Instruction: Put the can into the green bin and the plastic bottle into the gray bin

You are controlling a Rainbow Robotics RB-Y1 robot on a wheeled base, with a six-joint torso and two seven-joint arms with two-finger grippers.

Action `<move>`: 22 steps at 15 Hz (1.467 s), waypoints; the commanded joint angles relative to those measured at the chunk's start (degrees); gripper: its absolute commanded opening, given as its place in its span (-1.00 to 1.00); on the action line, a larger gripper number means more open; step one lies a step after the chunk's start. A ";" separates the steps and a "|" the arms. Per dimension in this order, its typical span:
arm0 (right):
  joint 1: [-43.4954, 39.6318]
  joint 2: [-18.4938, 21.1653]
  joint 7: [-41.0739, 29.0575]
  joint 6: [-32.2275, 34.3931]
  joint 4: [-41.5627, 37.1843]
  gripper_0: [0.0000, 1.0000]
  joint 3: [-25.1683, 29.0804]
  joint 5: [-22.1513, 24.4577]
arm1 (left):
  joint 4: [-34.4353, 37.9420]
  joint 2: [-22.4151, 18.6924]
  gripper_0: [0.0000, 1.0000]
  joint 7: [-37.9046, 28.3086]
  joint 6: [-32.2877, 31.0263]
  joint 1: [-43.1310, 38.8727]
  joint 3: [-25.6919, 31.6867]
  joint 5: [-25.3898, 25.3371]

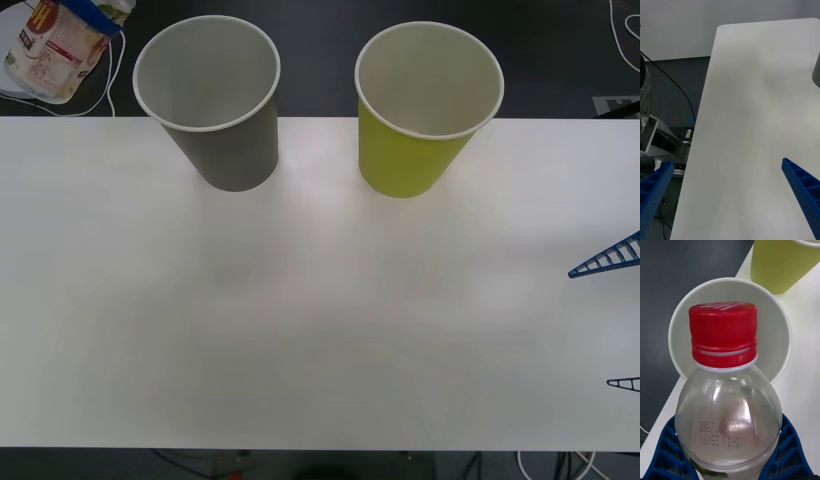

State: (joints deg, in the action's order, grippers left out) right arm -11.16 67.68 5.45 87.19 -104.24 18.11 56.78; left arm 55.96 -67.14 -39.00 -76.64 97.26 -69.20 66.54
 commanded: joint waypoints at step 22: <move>0.00 0.00 0.00 0.00 0.00 1.00 0.00 0.00 | -19.31 19.94 0.88 2.70 1.32 7.85 -0.85 1.67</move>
State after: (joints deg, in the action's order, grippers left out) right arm -11.16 67.68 5.45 87.19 -104.24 18.11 56.78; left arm 36.64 -47.20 -36.25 -75.34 105.14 -70.06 68.39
